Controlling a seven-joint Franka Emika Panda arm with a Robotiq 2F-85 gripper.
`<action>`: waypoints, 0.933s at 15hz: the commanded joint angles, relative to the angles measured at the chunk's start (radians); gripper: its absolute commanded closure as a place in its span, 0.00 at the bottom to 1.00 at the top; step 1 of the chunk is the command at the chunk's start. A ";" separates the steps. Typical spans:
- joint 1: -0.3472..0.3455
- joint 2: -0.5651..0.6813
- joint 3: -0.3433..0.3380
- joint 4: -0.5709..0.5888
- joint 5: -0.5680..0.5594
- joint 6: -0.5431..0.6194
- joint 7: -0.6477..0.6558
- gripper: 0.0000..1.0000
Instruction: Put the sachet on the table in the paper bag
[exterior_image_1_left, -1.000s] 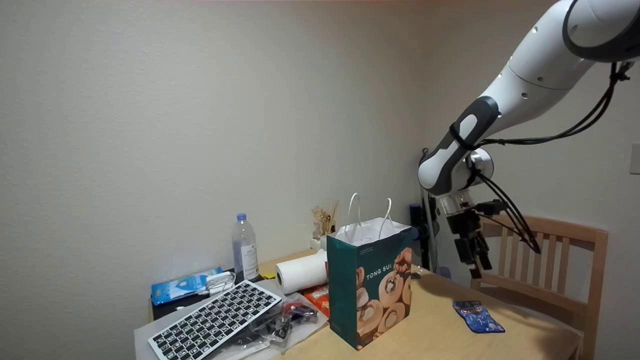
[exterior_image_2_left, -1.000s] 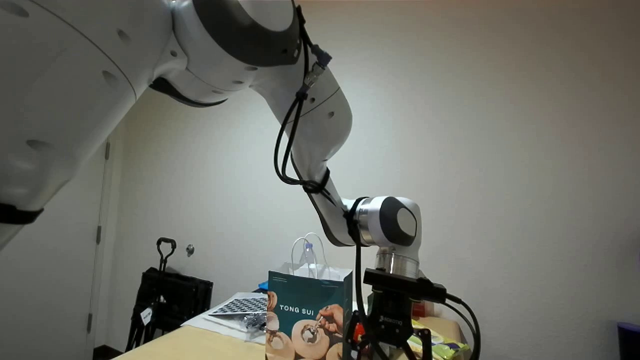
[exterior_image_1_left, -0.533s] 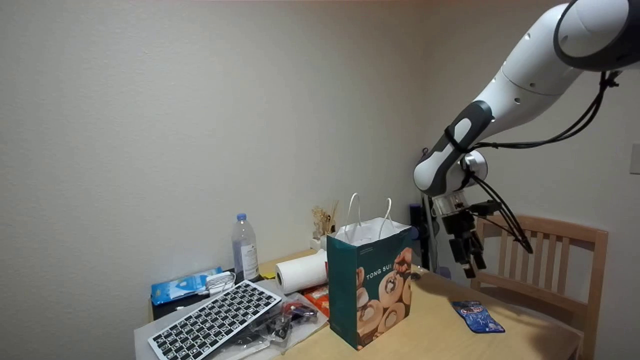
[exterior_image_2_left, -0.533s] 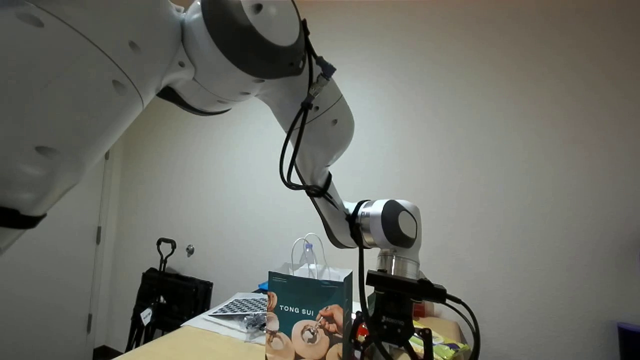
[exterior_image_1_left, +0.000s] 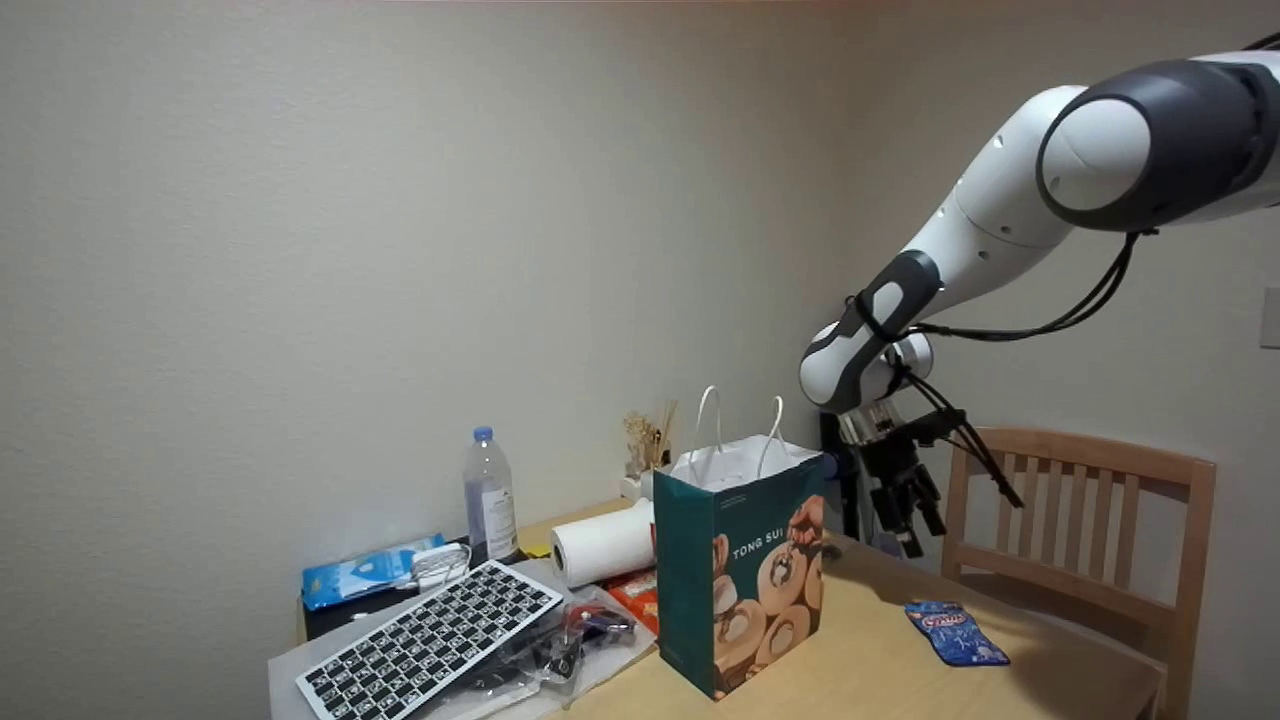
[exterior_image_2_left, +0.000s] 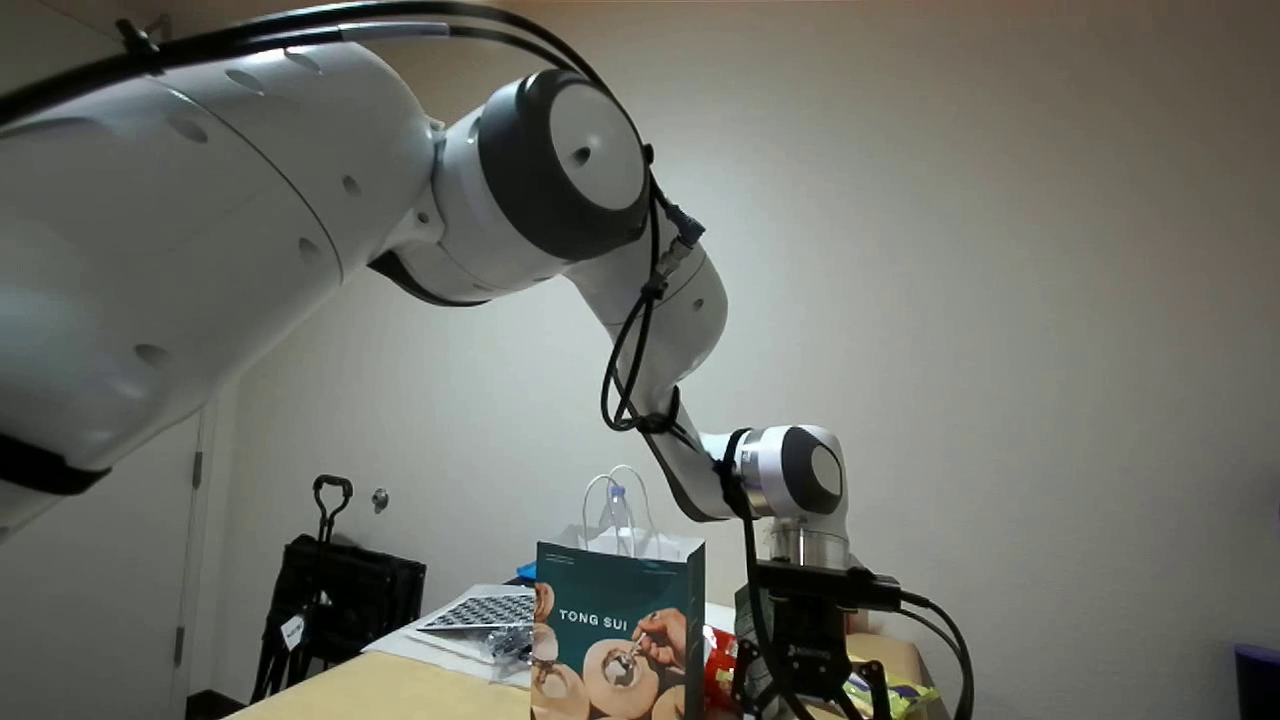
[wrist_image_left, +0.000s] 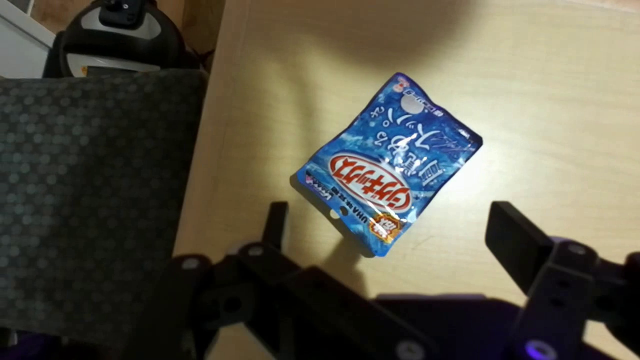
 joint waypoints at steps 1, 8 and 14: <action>-0.020 0.004 0.023 0.010 -0.016 -0.006 0.012 0.00; -0.036 0.078 0.045 0.033 -0.172 0.146 -0.238 0.00; -0.026 0.098 0.035 0.040 -0.149 0.115 -0.182 0.00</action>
